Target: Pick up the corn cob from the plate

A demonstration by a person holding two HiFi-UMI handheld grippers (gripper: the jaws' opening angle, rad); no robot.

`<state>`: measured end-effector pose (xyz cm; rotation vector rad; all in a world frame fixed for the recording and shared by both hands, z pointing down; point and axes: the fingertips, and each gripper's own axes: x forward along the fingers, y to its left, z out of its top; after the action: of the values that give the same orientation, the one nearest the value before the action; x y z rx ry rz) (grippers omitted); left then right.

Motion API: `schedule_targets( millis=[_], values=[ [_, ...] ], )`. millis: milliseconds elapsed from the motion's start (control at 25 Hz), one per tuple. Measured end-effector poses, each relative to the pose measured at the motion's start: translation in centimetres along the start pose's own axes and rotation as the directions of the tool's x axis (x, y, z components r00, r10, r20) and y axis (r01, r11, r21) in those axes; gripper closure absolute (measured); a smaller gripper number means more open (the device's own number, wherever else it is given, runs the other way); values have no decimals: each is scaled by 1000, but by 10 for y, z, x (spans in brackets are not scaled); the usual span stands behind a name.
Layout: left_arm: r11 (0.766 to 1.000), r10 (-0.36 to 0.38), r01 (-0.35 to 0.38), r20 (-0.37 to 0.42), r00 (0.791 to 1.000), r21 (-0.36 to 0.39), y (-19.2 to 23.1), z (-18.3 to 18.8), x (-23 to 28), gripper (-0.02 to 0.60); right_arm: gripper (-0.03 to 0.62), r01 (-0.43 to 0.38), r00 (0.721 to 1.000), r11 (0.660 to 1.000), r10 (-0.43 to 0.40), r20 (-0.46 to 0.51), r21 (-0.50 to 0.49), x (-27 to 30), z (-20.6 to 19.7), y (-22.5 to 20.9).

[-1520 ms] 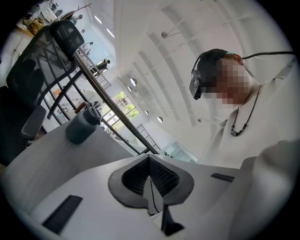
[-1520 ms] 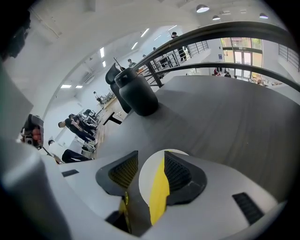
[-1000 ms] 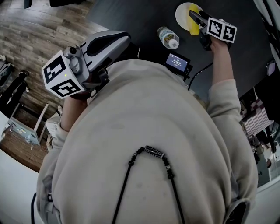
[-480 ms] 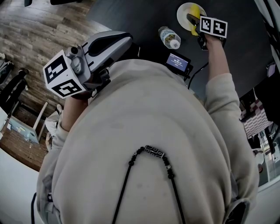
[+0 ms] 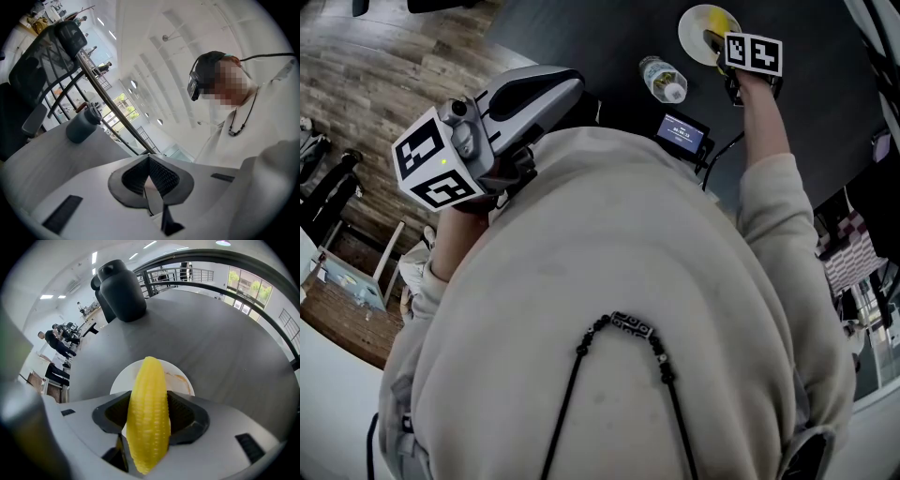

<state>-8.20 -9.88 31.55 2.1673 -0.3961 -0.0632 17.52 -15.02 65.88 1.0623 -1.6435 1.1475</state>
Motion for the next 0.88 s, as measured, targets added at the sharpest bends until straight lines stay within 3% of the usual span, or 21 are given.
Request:
schedule_targets(
  millis=[200, 400, 680, 880],
  values=[
    [999, -20, 21, -8, 1000, 30, -5, 4, 3, 580, 356, -19, 996, 1000, 18, 86, 11, -28, 17, 5],
    [993, -76, 78, -30, 997, 92, -29, 12, 10, 580, 356, -32, 976, 999, 32, 218, -4, -92, 40, 15],
    [968, -166, 178, -79, 983, 174, -57, 22, 28, 580, 356, -22, 911, 1000, 29, 411, -22, -191, 56, 25],
    [937, -239, 260, -115, 964, 232, -79, 32, 30, 580, 356, -29, 854, 998, 53, 517, -54, -258, 47, 54]
  ],
)
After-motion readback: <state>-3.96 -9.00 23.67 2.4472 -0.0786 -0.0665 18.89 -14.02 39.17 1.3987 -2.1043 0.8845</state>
